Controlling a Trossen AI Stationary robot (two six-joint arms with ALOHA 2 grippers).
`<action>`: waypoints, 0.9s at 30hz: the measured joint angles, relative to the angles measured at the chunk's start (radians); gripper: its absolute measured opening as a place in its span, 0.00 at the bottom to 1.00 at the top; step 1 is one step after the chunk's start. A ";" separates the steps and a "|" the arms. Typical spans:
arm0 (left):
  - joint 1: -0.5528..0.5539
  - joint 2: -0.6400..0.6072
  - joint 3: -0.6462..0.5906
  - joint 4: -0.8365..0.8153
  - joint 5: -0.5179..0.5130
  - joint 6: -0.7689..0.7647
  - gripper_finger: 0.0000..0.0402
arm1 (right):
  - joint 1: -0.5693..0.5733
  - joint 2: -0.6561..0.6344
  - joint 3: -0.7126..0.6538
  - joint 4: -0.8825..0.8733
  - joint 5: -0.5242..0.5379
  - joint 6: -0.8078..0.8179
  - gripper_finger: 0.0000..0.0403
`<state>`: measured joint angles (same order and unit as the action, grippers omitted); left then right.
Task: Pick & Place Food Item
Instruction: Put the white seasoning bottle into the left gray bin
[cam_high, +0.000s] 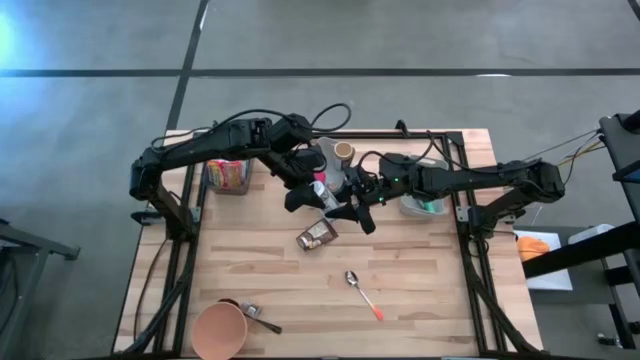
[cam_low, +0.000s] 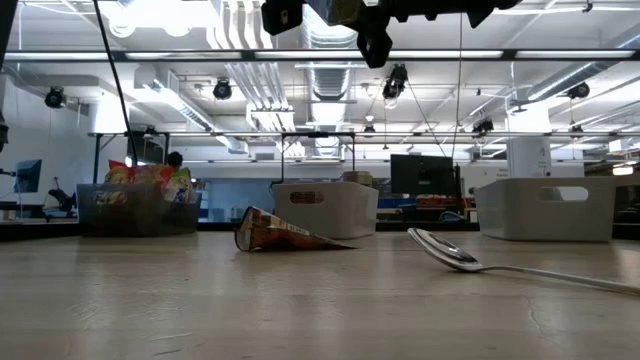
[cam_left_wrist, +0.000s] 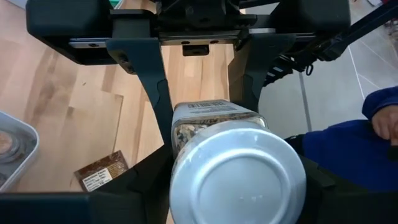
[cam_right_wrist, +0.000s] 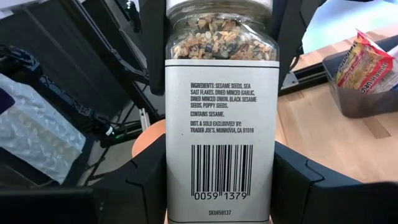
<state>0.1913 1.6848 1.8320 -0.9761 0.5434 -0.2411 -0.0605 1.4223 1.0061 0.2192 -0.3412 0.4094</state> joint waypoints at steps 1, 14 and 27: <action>0.000 0.000 0.000 0.000 -0.001 -0.004 0.53 | 0.000 0.000 0.000 -0.001 0.001 -0.001 0.47; 0.026 -0.019 0.004 -0.025 0.014 -0.055 0.47 | 0.002 0.000 -0.002 -0.051 -0.009 0.005 0.89; 0.100 -0.012 0.002 -0.044 -0.212 -0.044 0.47 | 0.001 -0.020 -0.002 -0.274 0.067 0.033 0.94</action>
<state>0.2917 1.6730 1.8336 -1.0202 0.3314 -0.2855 -0.0591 1.4018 1.0042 -0.0553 -0.2740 0.4424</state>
